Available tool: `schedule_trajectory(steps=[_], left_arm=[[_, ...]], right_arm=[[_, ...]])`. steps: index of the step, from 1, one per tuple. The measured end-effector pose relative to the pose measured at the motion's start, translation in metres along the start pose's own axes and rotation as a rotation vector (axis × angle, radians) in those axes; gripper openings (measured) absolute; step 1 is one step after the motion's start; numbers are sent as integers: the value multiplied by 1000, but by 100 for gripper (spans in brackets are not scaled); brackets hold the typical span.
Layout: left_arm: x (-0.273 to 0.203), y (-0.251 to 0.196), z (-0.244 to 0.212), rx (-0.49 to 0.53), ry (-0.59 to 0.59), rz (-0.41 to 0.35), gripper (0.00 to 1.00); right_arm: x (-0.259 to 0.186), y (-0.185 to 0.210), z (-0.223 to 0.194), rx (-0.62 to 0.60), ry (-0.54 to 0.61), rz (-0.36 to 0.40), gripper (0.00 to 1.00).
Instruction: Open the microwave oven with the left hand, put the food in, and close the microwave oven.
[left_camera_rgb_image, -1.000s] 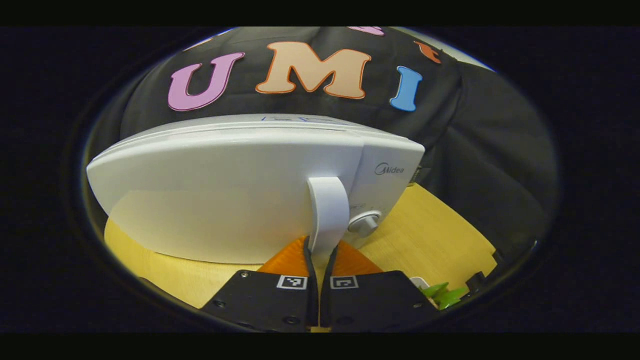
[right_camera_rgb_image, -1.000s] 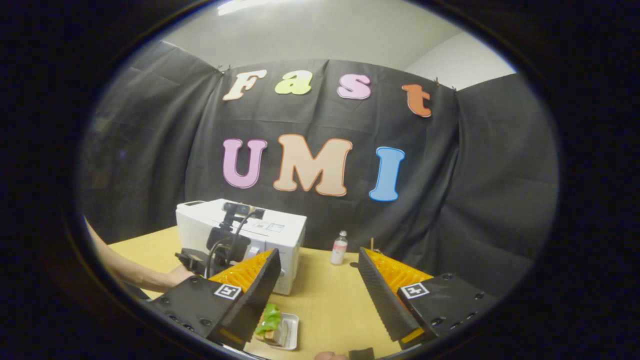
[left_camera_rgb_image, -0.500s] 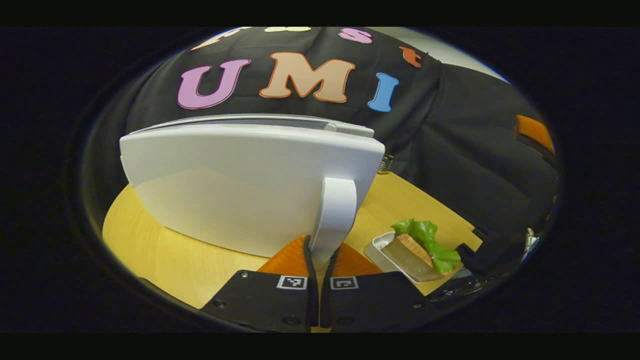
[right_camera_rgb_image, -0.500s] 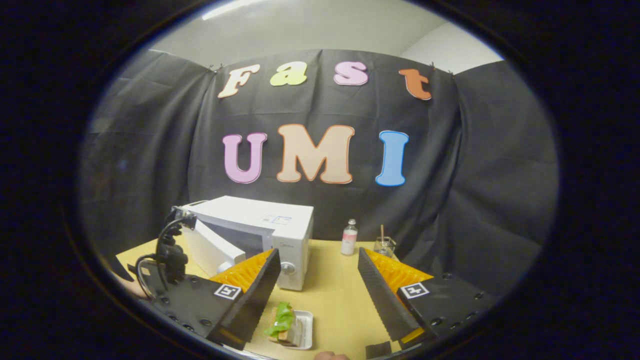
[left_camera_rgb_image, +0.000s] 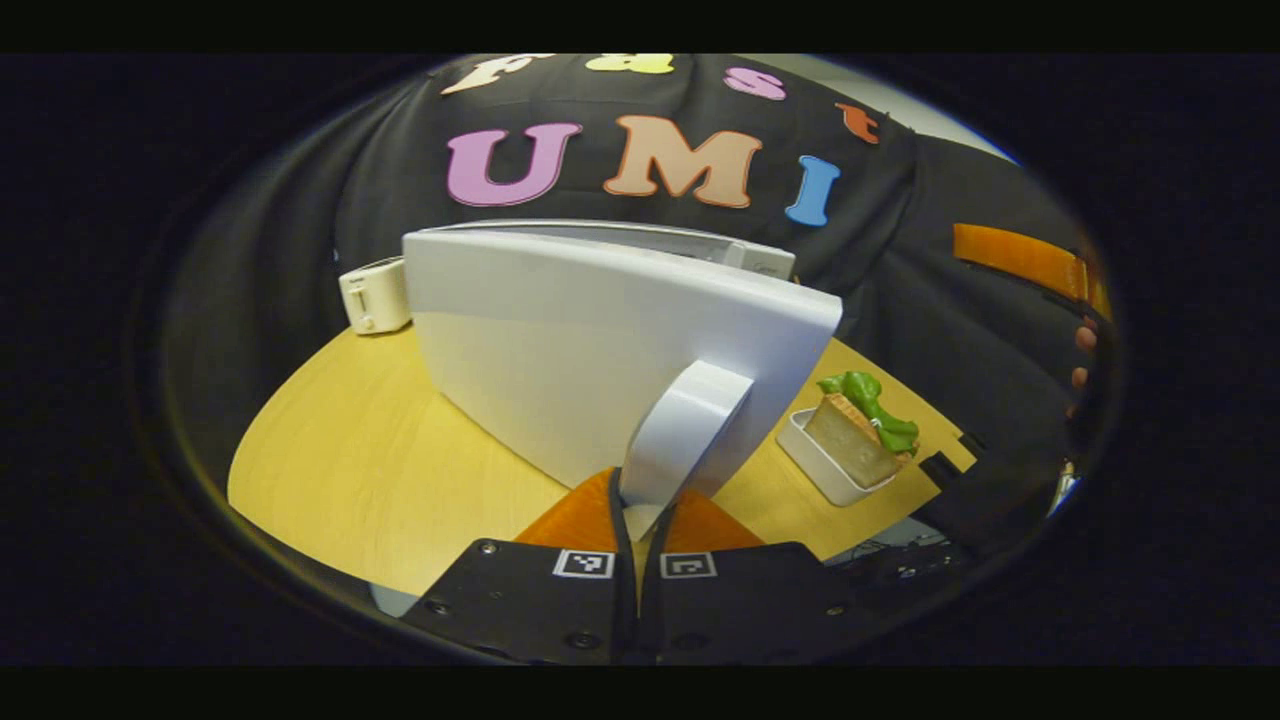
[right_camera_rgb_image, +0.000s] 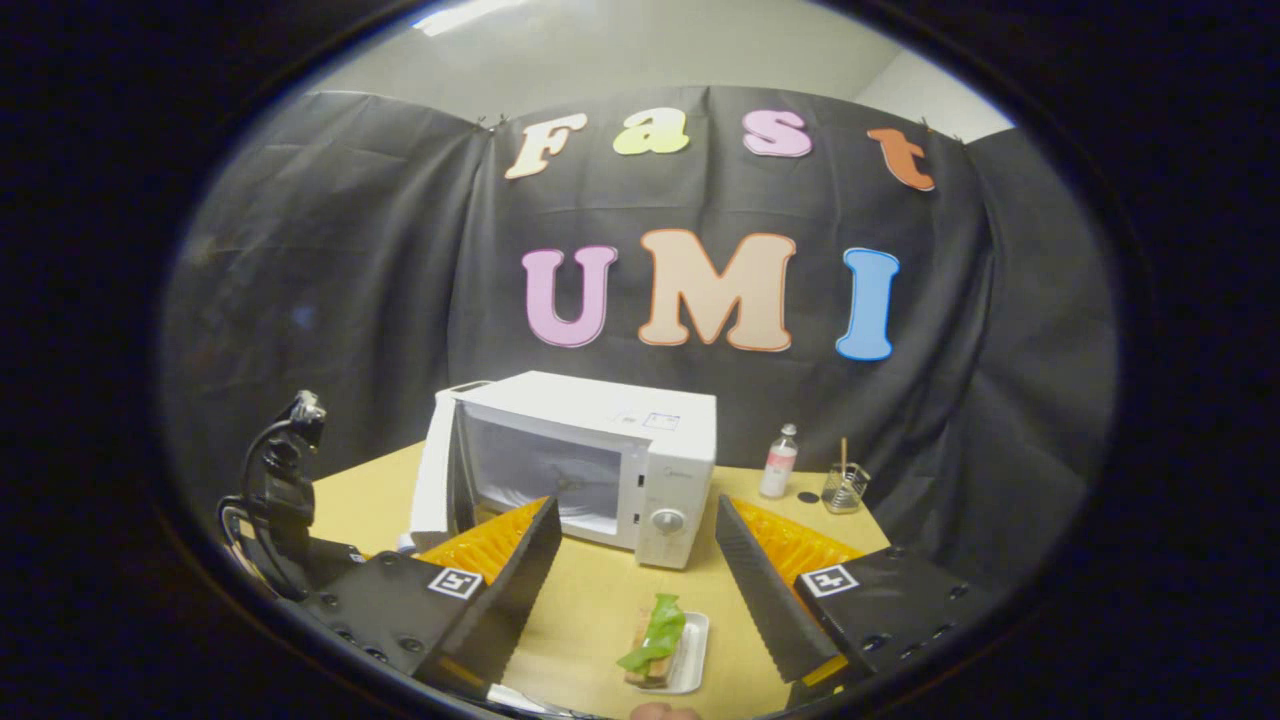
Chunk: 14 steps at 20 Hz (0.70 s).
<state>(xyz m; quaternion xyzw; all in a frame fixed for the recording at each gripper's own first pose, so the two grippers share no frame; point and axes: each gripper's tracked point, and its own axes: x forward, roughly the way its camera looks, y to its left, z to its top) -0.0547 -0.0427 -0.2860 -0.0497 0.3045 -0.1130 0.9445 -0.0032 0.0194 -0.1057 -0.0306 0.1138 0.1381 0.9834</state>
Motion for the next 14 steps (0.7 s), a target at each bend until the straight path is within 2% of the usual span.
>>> schedule_trajectory(steps=[1, 3, 7, 9, 11, 14], left_arm=[[-5, 10, -1, -6, 0, 29, 0], [-24, 40, -10, -30, 2, 98, 3], [-57, 110, -19, -73, 6, 281, 2], [-68, 130, -21, -147, -2, 278, 2], [-70, 141, -23, -131, 1, 254, 0], [-72, 150, -22, -144, 9, 205, 5]], right_arm=[[1, 6, -3, 1, 7, 13, 97], [3, 17, -7, -2, 20, 33, 97], [4, 27, -14, -32, 37, 53, 97], [5, 26, -23, -51, 39, 41, 97], [6, 25, -40, -69, 67, 33, 97], [5, 21, -58, -74, 99, 17, 98]])
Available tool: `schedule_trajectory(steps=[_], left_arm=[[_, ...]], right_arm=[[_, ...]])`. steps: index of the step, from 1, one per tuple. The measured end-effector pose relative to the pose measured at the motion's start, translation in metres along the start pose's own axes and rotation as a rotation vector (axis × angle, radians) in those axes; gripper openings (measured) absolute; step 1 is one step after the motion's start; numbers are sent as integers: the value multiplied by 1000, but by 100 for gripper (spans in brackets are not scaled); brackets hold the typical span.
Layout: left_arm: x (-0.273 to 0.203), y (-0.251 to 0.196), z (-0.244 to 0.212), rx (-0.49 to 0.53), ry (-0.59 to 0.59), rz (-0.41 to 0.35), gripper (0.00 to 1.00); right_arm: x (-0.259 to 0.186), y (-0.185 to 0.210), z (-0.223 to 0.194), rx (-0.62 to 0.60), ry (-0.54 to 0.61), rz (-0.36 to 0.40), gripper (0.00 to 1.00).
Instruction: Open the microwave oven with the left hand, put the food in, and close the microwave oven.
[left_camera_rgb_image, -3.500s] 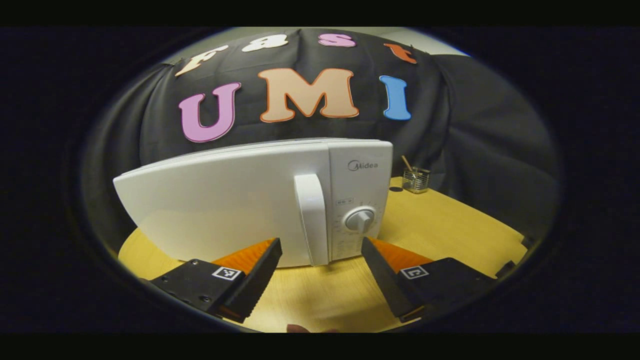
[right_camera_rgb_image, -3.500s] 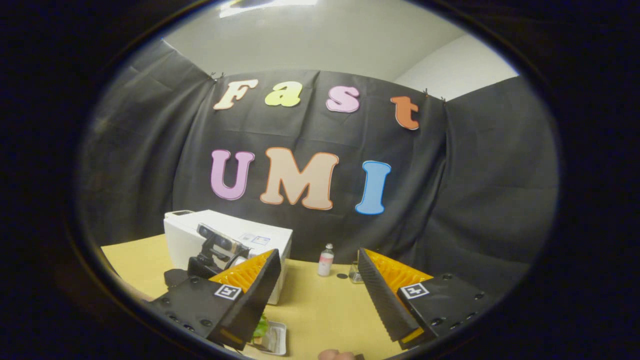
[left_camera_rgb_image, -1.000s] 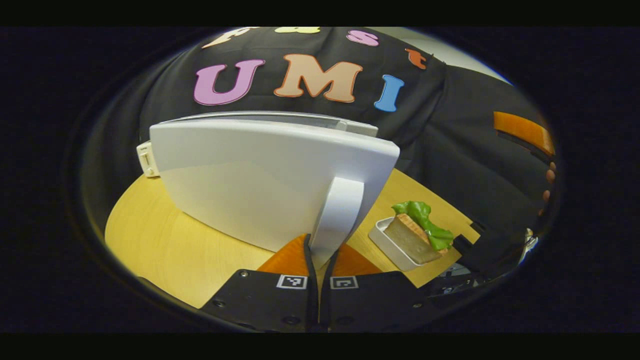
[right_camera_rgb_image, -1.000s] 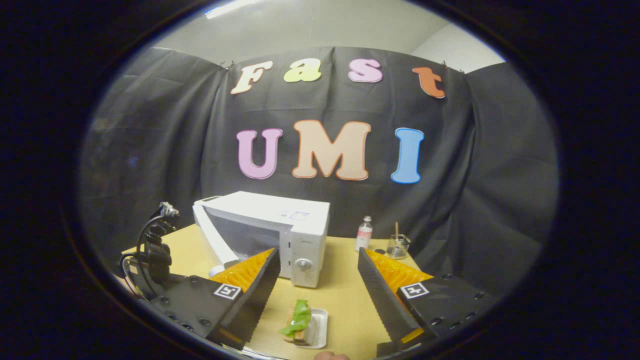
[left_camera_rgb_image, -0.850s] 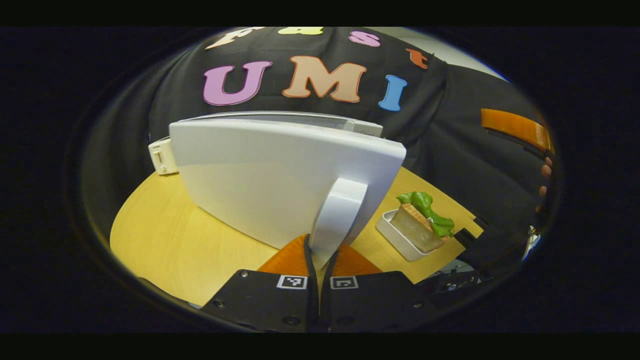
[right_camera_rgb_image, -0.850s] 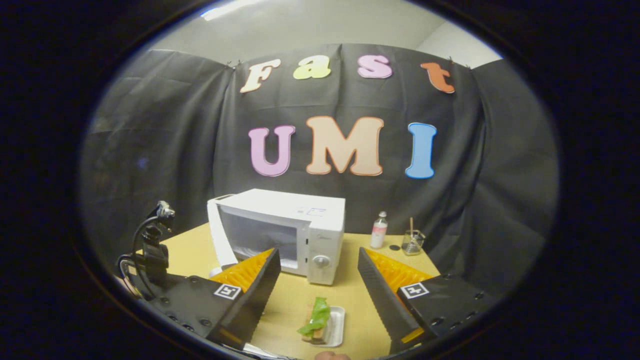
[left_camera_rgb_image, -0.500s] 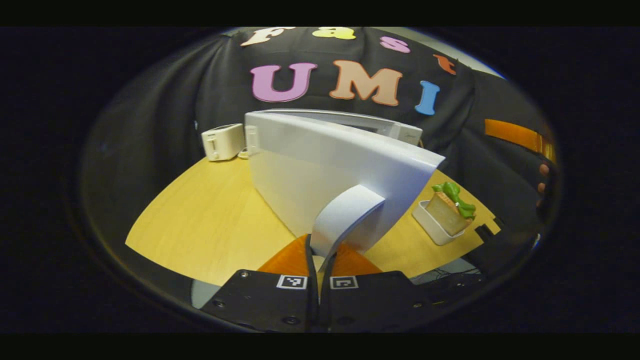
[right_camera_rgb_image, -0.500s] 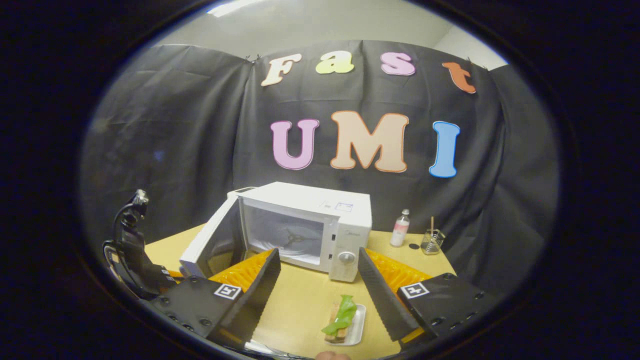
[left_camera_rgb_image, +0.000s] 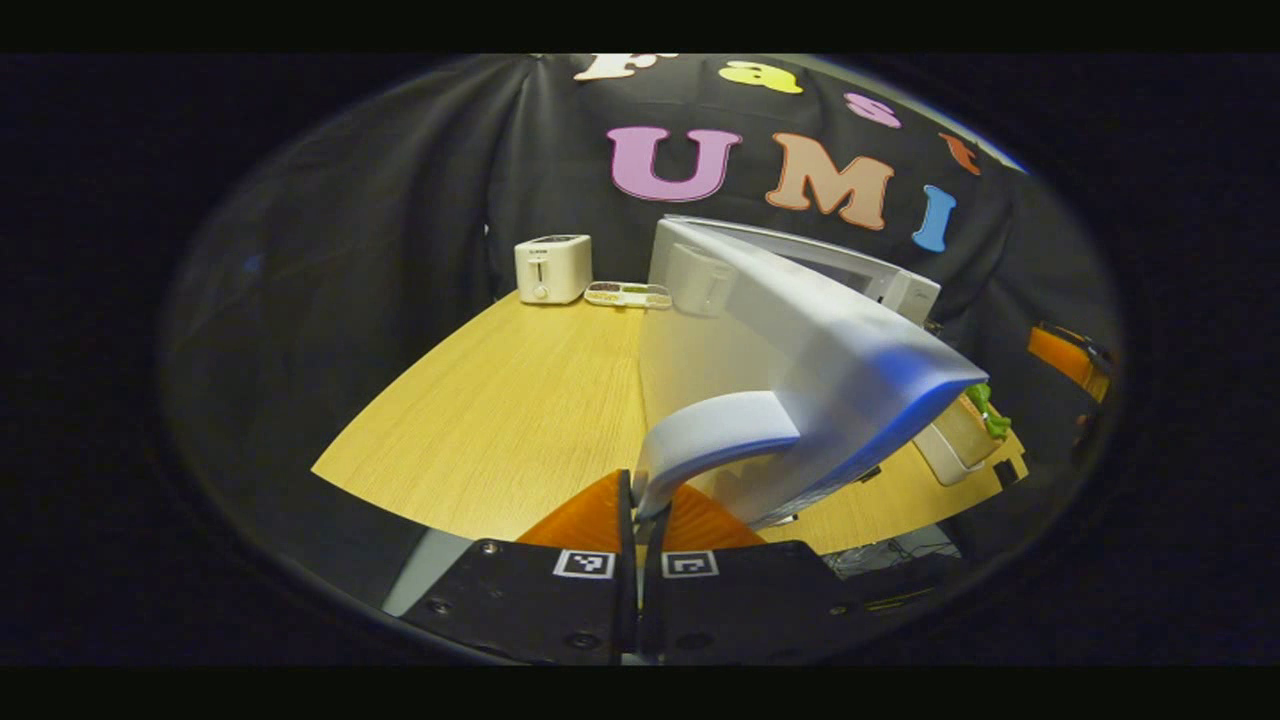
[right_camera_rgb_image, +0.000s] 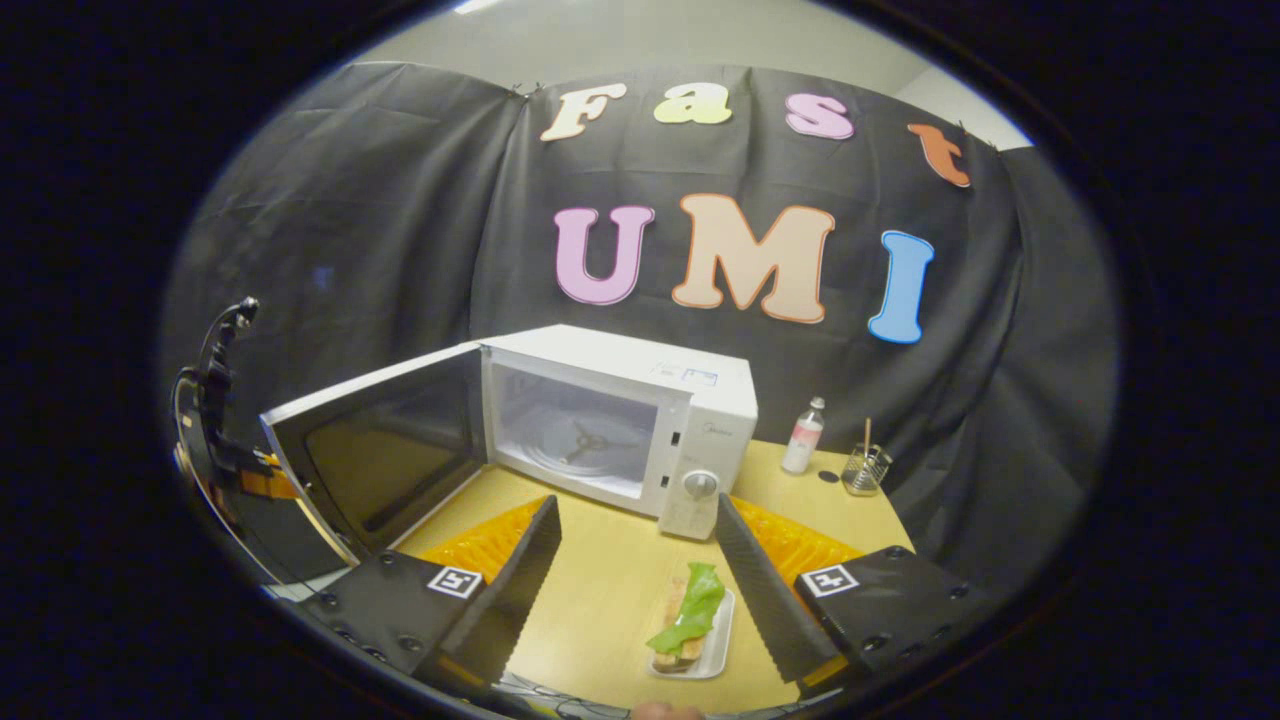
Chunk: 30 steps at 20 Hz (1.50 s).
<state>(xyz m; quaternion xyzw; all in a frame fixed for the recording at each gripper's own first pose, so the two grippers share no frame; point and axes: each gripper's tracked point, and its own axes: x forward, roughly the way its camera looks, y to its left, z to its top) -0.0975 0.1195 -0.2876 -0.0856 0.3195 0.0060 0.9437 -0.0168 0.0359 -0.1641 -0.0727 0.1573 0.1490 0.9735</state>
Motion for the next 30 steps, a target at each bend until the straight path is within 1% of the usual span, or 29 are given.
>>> schedule_trajectory(steps=[1, 2, 3, 4, 5, 6, 8, 11, 14, 18, 20, 21, 23, 24, 26, 27, 28, 29, 30], left_arm=[[-2, 3, -5, -21, 17, -8, 6], [-2, 10, -6, -23, 17, 4, 22], [2, 19, -6, -35, 21, 21, 48], [15, 15, -13, -63, 29, 1, 74], [-1, 15, -8, -59, 28, 9, 100], [3, 15, -4, -47, 11, 15, 100], [1, 16, -8, -56, 22, 20, 100], [-3, 8, -9, -61, 31, 19, 100], [-12, 2, -4, -59, 11, 20, 99], [-41, -1, 0, -98, -2, 24, 98], [-56, 1, 1, -81, -10, 41, 98], [-64, 3, 4, -73, -22, 50, 98], [-77, 7, 12, -66, -40, 56, 98], [-82, 7, 15, -65, -46, 54, 95], [-83, 14, 16, -62, -49, 71, 98], [-83, 16, 16, -66, -50, 80, 95], [-84, 16, 18, -73, -58, 84, 98], [-85, 14, 18, -79, -66, 83, 98], [-84, 13, 18, -86, -69, 83, 98]], right_arm=[[1, -3, -8, 6, 10, -13, 97], [1, -8, -21, 17, 32, -30, 98], [2, -12, -35, 36, 59, -42, 98], [2, -15, -47, 56, 88, -56, 98], [3, -21, -58, 76, 108, -71, 98], [4, -27, -66, 97, 129, -90, 98], [4, -38, -79, 138, 158, -122, 99], [6, -48, -95, 164, 196, -145, 98], [9, -52, -113, 161, 228, -151, 98], [10, -45, -142, 134, 301, -136, 98], [12, -43, -156, 120, 339, -134, 99], [13, -41, -161, 115, 354, -128, 96], [13, -37, -174, 102, 396, -122, 85], [16, -35, -177, 98, 409, -123, 72], [17, -34, -185, 87, 434, -123, 77], [14, -35, -185, 83, 437, -127, 63], [18, -35, -188, 80, 441, -132, 50], [18, -34, -189, 84, 451, -130, 51], [18, -34, -192, 85, 461, -130, 50]])
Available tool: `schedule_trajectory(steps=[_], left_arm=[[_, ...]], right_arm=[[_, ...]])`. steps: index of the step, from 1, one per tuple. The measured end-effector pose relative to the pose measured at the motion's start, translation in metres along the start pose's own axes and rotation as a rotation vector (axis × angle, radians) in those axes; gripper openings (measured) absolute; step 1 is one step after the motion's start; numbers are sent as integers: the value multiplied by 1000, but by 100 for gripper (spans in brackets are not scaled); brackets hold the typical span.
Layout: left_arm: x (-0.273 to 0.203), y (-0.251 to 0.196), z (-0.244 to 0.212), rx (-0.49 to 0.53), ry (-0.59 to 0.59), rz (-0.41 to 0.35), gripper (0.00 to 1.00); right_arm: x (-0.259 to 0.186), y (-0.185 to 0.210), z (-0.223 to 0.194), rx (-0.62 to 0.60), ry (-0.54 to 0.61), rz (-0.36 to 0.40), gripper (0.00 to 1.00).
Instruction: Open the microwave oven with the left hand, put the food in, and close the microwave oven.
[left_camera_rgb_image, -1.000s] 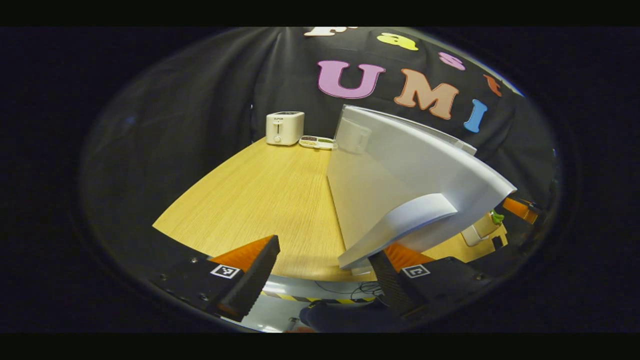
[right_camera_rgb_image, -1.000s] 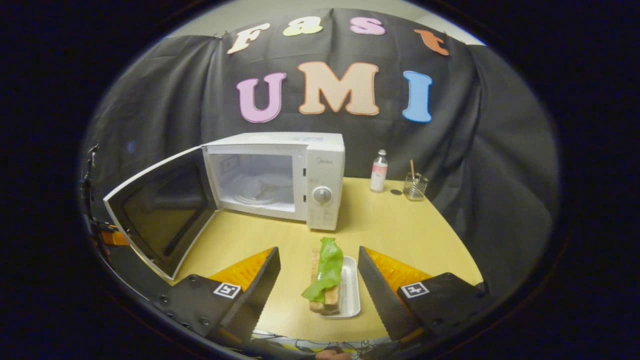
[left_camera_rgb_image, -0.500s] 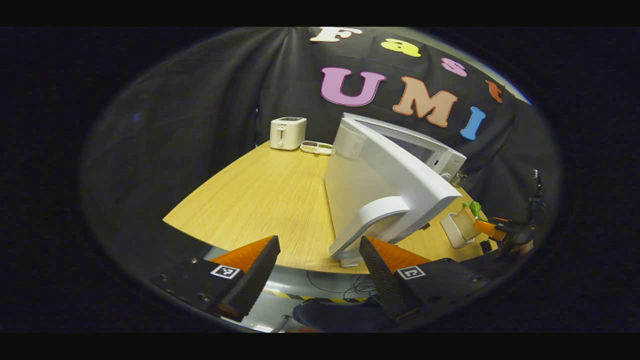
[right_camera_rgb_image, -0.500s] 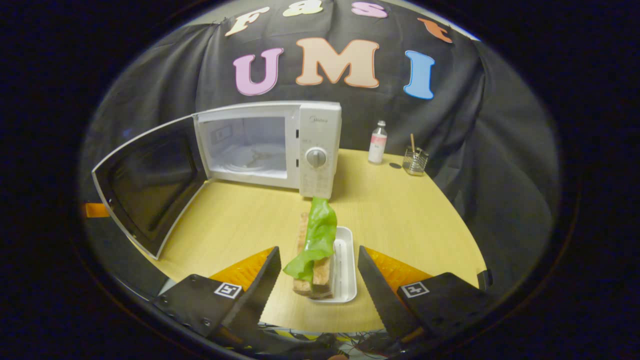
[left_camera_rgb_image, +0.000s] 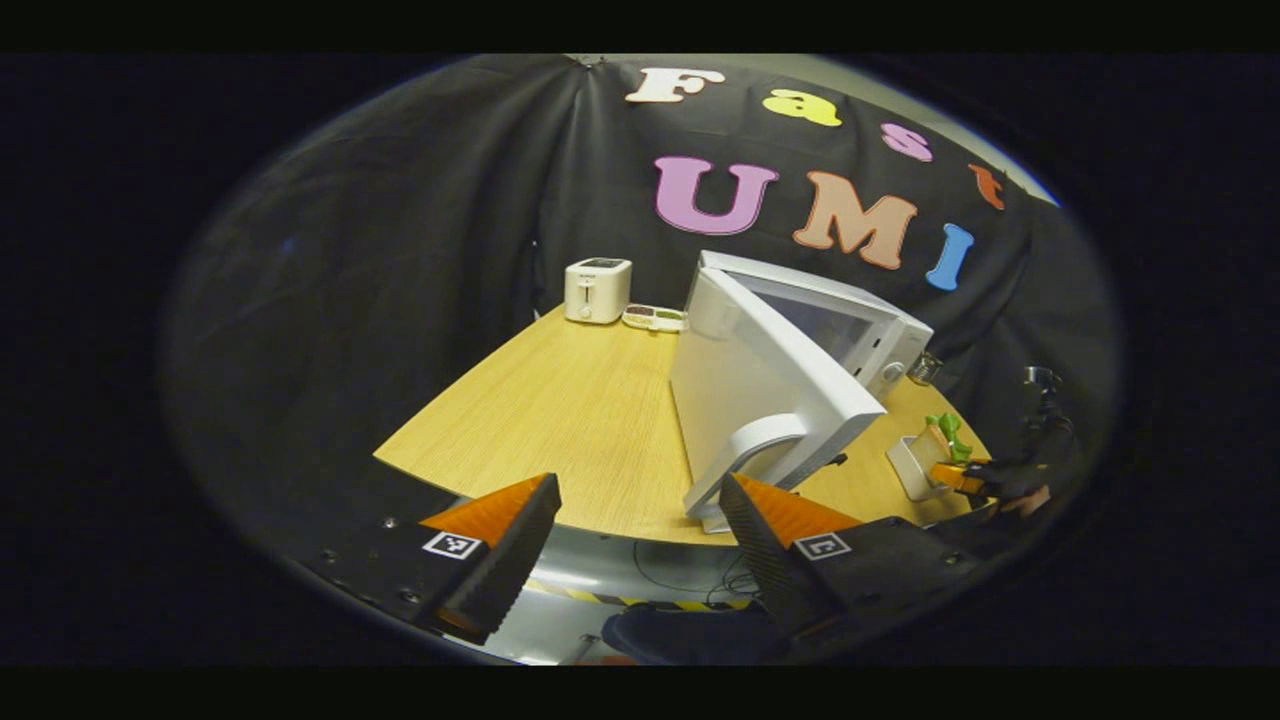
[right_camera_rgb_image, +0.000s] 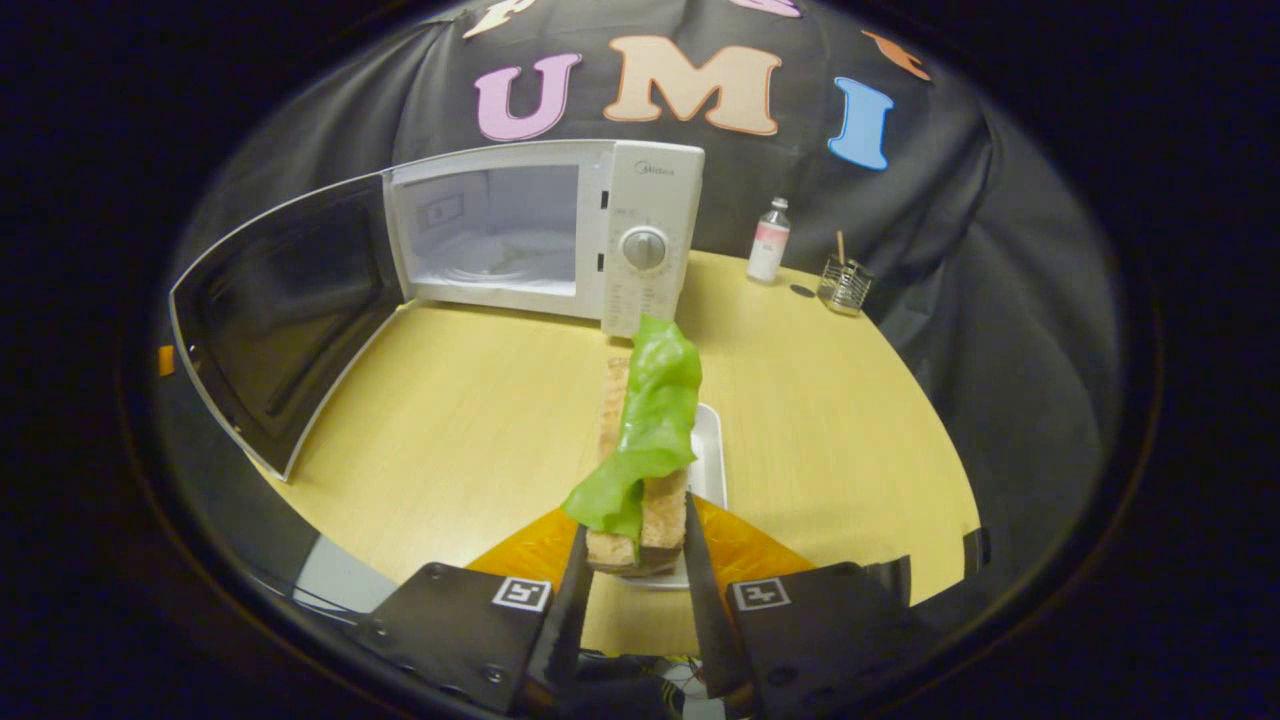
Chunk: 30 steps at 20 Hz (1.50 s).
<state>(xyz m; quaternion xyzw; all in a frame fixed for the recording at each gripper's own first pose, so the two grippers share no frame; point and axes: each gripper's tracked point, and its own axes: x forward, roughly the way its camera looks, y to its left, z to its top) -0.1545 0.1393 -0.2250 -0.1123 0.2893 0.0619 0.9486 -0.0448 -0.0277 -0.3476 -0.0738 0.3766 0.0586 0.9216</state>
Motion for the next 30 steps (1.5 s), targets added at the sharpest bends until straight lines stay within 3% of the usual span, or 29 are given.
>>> schedule_trajectory(steps=[1, 2, 4, 5, 7, 9, 10, 12, 13, 17, 18, 19, 20, 30], left_arm=[[1, -2, -1, -8, 3, -4, 98], [2, -4, -2, -20, 5, -12, 97], [1, -6, -2, -33, 0, -16, 98], [3, -7, -1, -34, -5, -19, 98], [7, -8, -2, -37, 0, -26, 98], [6, -8, -1, -40, -2, -31, 95], [7, -9, 2, -37, -8, -31, 98], [5, -9, 3, -27, -16, -31, 98], [5, -10, 4, -23, -18, -32, 98], [4, -13, 7, -23, -26, -41, 98], [3, -14, 9, -18, -30, -42, 98], [2, -15, 10, -13, -39, -46, 98], [1, -16, 12, -7, -46, -51, 98], [-2, -8, 24, 2, -100, -95, 97]], right_arm=[[-8, -4, 2, -13, 4, -21, 50], [-2, -3, 1, -15, 1, -11, 33], [0, -3, 3, -39, 5, -6, 33], [2, -4, 1, -45, 8, -7, 39], [1, -3, 2, -57, 10, -13, 28], [0, -3, 3, -77, 13, -23, 33], [0, -3, 3, -75, 14, -26, 28], [-1, -4, 7, -53, 13, -22, 28], [-2, -6, 12, -43, 6, -24, 32], [-9, -8, 47, -24, -63, -23, 32], [-10, -6, 57, -18, -79, -18, 28], [-11, -2, 67, -12, -96, -8, 32], [-13, 1, 76, -4, -111, 3, 28], [5, 86, 125, 256, -85, 163, 32]])
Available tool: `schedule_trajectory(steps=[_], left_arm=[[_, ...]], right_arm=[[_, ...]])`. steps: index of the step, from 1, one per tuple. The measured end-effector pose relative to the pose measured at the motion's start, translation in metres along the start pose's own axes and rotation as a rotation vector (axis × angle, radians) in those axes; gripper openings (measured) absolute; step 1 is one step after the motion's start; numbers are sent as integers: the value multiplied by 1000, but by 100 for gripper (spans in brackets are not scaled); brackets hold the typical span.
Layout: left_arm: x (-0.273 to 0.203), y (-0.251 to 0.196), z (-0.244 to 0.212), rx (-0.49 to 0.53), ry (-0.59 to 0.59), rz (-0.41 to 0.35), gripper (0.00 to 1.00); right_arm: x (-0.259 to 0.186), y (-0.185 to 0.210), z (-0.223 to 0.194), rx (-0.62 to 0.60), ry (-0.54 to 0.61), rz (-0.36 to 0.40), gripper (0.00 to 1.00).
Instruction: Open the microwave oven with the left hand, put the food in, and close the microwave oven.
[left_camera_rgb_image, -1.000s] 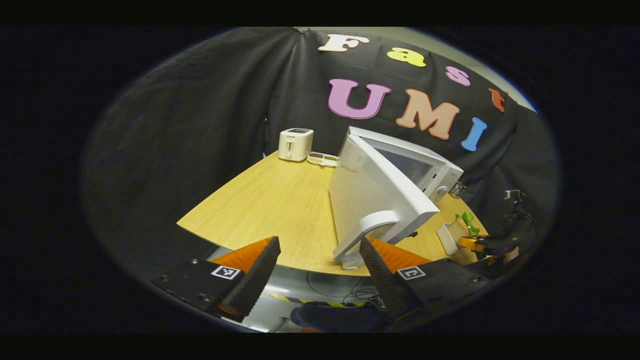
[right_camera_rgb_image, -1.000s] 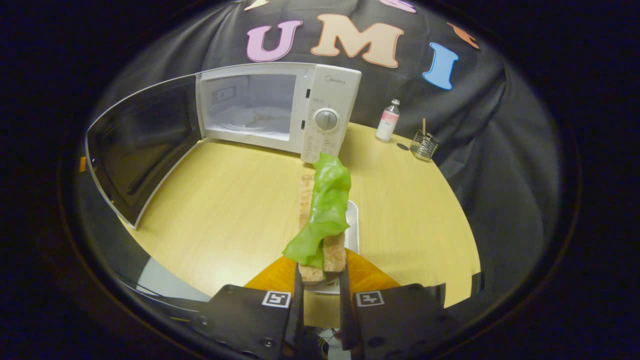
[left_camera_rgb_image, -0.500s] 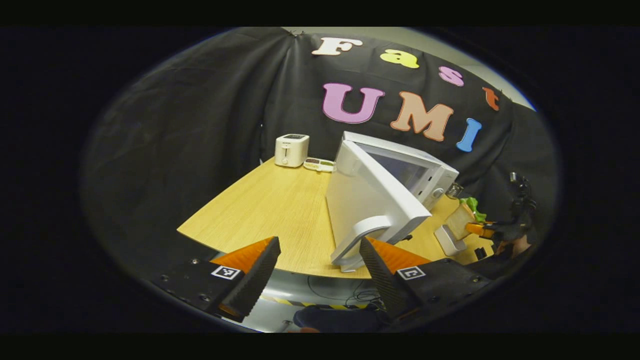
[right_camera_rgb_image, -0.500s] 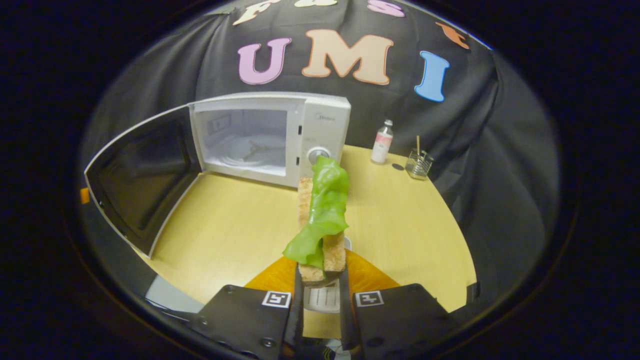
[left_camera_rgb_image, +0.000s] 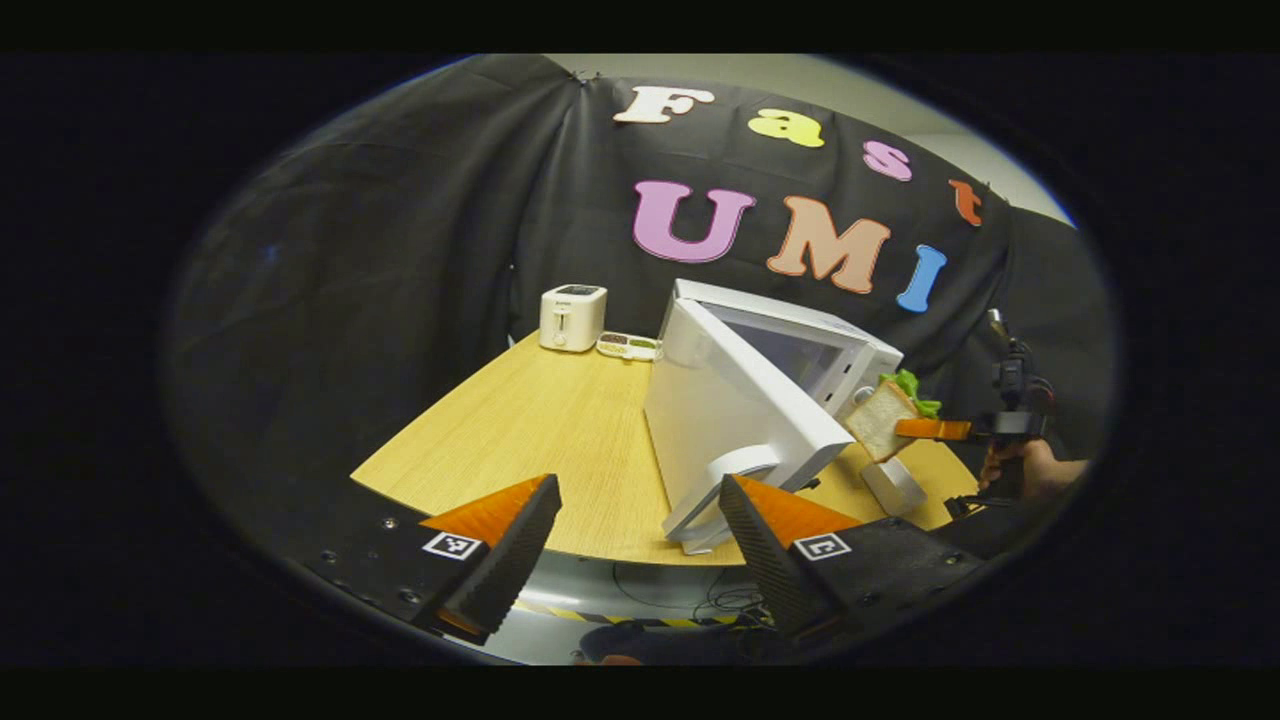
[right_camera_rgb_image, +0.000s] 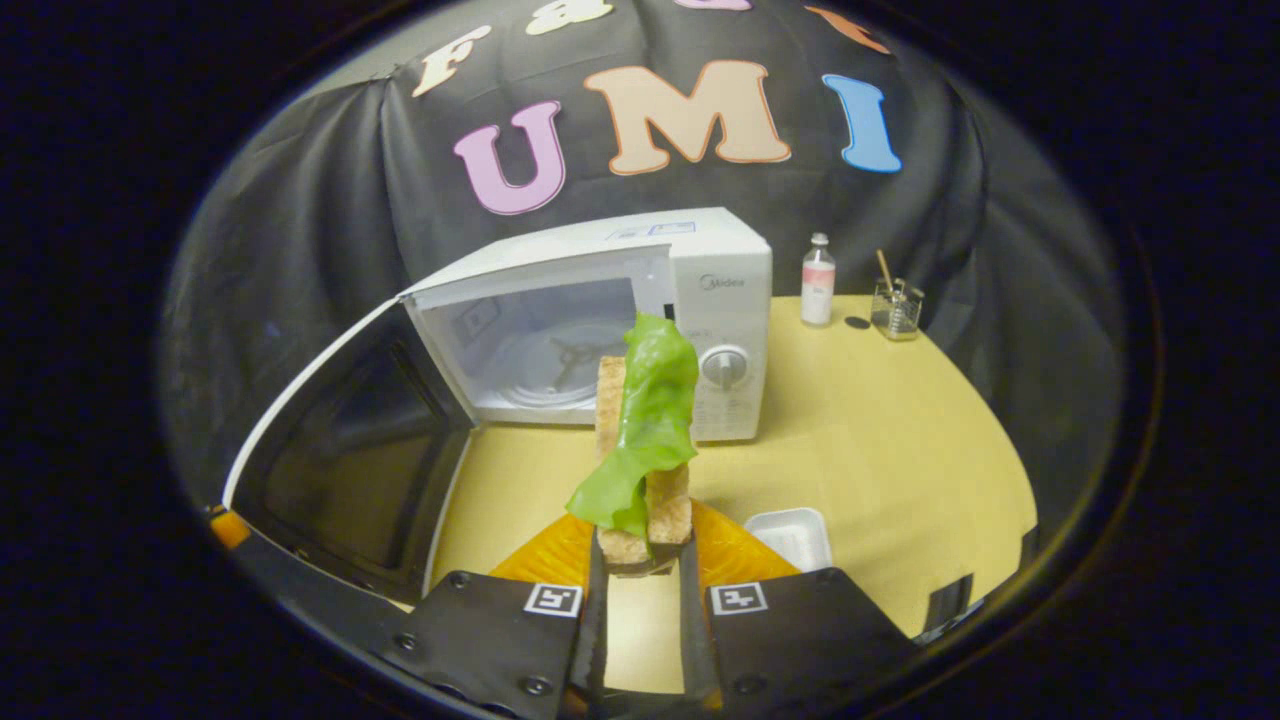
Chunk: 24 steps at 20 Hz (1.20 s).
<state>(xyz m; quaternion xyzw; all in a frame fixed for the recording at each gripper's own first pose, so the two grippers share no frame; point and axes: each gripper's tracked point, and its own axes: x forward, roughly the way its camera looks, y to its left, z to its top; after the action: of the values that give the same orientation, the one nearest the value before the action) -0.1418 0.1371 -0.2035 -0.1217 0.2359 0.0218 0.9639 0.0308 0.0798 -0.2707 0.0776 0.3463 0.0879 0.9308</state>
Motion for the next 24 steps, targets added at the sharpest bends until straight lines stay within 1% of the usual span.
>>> schedule_trajectory(steps=[1, 2, 3, 4, 6, 7, 9, 10, 11, 12, 13, 14, 15, 17, 20, 21, 24], left_arm=[[-2, 1, 1, 0, -7, -7, 95], [-2, 3, 1, 0, -9, -13, 97], [-3, 4, 0, 5, -10, -22, 97], [-6, 7, 0, 12, -9, -25, 97], [-8, 12, -2, 27, -8, -32, 97], [-11, 13, -2, 32, -11, -36, 97], [-15, 19, -2, 16, -17, -32, 97], [-17, 23, -5, 1, -12, -28, 97], [-20, 26, -8, -12, -8, -21, 97], [-23, 31, -12, -21, -5, -10, 97], [-26, 36, -14, -29, -2, 1, 97], [-25, 41, -15, -35, 0, 15, 97], [-28, 47, -16, -39, 2, 27, 97], [-36, 56, -17, -38, 0, 57, 97], [-46, 72, -21, -37, 0, 109, 97], [-50, 76, -23, -44, 3, 123, 97], [-60, 84, -29, -59, 10, 157, 97]], right_arm=[[6, 7, 0, 21, 7, 3, 32], [12, 16, 1, 43, 14, 12, 27], [18, 26, 0, 66, 20, 22, 27], [25, 37, -2, 92, 30, 37, 32], [43, 56, -1, 151, 47, 59, 32], [50, 64, 0, 182, 51, 60, 27], [65, 75, 2, 250, 61, 48, 27], [73, 84, 2, 300, 74, 44, 32], [80, 94, 2, 350, 89, 54, 32], [88, 103, 5, 386, 97, 62, 28], [96, 111, 9, 411, 101, 65, 32], [103, 117, 12, 436, 103, 65, 32], [111, 121, 15, 461, 104, 61, 27], [125, 128, 21, 517, 101, 43, 27], [142, 134, 33, 607, 83, -6, 27], [148, 138, 35, 629, 81, -17, 32], [167, 147, 45, 695, 63, -32, 32]])
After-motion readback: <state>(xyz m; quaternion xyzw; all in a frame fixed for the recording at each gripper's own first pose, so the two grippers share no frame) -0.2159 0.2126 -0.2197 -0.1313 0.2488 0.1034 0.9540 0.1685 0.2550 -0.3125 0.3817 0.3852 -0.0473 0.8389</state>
